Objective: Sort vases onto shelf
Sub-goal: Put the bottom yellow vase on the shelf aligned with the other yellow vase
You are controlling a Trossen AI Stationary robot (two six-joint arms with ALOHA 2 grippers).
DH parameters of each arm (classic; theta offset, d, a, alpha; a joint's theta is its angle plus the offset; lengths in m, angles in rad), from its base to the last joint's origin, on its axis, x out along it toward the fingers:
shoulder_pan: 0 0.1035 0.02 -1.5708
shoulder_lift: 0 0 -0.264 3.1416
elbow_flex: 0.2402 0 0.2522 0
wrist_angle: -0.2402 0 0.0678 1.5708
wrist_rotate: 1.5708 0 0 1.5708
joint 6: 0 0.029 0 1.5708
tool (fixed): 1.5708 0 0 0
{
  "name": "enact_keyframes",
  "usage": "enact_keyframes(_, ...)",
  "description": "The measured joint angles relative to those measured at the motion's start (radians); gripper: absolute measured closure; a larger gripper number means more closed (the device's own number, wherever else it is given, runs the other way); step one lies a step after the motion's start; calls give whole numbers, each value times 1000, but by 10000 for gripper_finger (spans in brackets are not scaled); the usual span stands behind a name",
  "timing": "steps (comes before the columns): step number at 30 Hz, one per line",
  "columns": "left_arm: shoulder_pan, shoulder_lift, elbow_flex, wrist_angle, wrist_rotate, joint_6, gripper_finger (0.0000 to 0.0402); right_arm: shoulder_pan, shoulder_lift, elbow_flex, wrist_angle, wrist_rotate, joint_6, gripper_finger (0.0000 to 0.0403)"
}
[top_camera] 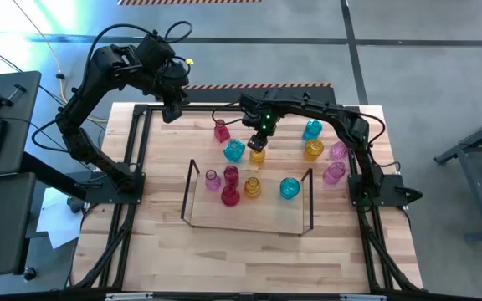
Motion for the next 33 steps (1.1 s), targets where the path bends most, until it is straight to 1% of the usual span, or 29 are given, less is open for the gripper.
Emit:
enact_keyframes(7,0,0,0,2,0,0,302,1,-2,51,-9,-6,5,215)
enact_keyframes(13,0,0,0,1,0,0,302,30,-2,4,-15,-17,0,218)
enact_keyframes(18,0,0,0,1,0,0,302,47,-6,-39,31,-17,1,238)
enact_keyframes(25,0,0,0,0,0,0,302,38,-2,-51,68,2,23,268)
enact_keyframes(33,0,0,0,0,0,0,302,37,-2,-51,72,1,12,277)
